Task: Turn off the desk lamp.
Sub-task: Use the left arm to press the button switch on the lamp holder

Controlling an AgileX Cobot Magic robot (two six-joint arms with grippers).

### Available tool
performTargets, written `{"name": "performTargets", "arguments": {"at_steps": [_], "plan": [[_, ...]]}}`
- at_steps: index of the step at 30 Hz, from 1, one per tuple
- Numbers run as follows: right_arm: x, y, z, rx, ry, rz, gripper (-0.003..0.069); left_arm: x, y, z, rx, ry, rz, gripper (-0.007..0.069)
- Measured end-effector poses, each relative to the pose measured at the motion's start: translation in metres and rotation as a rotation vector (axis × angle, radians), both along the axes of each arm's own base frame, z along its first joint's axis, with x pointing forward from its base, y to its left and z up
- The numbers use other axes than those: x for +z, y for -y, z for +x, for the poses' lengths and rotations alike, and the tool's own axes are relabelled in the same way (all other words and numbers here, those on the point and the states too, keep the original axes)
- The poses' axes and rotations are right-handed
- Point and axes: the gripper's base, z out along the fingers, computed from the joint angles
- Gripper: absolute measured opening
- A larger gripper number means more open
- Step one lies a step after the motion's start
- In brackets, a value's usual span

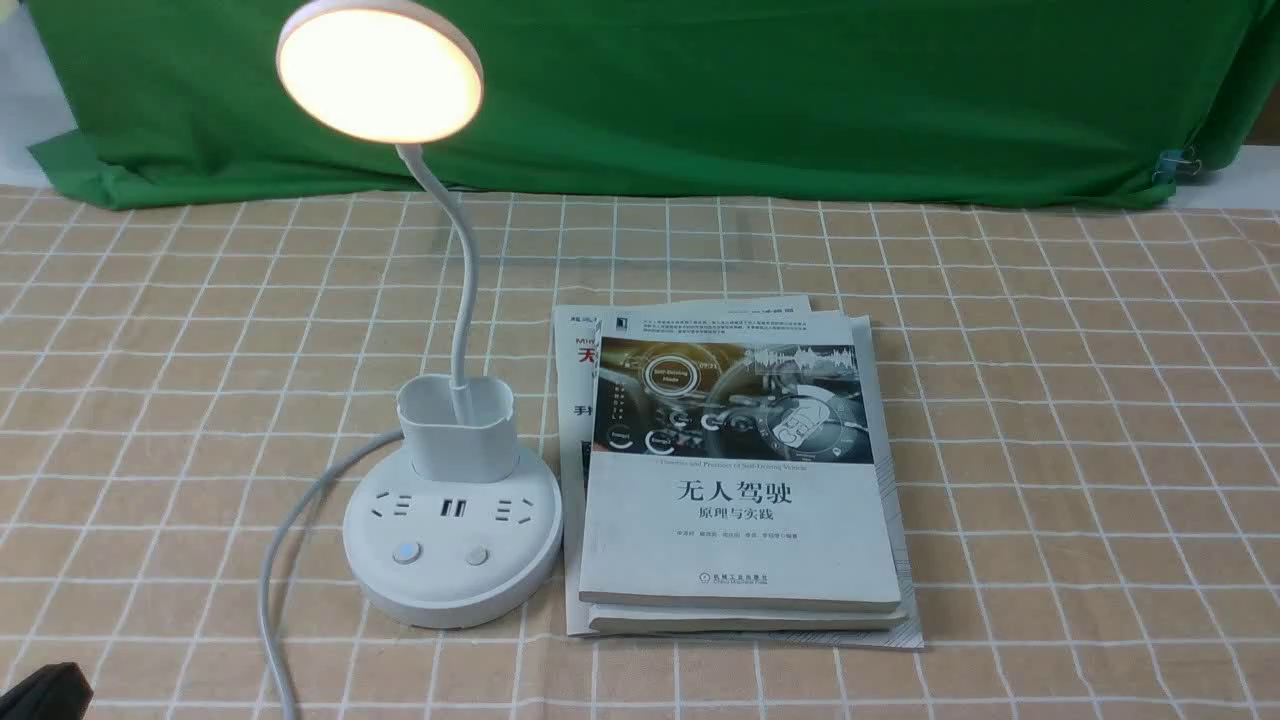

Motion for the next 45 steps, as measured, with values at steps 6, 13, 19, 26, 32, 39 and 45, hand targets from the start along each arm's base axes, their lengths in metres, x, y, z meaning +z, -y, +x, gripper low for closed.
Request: {"name": "performTargets", "arguments": {"at_steps": [6,13,19,26,32,39,45], "plan": [[0.0,0.0,0.0,0.0,0.0,0.0,0.0243,0.0,0.0,0.0,0.0,0.0,0.0,-0.0003],[0.0,0.0,0.0,0.0,0.0,0.0,0.0243,0.0,0.0,0.0,0.0,0.0,0.0,-0.0003],[0.0,0.0,0.0,0.0,0.0,0.0,0.0243,0.0,0.0,0.0,0.0,0.0,0.002,-0.0003],[0.0,0.0,0.0,0.0,0.0,0.0,0.0243,0.004,0.001,0.001,0.0,0.035,-0.072,-0.0003],[0.0,0.0,0.0,0.0,0.0,0.0,0.0243,0.023,-0.001,0.002,0.05,0.226,-0.433,-0.0003],[0.0,0.0,0.0,0.0,0.0,0.0,0.0243,0.037,-0.012,0.0,0.134,0.405,-0.58,-0.0003],[0.0,0.0,0.0,0.0,0.0,0.0,0.0243,0.055,0.001,0.007,0.043,0.203,-0.591,-0.0003]]}}
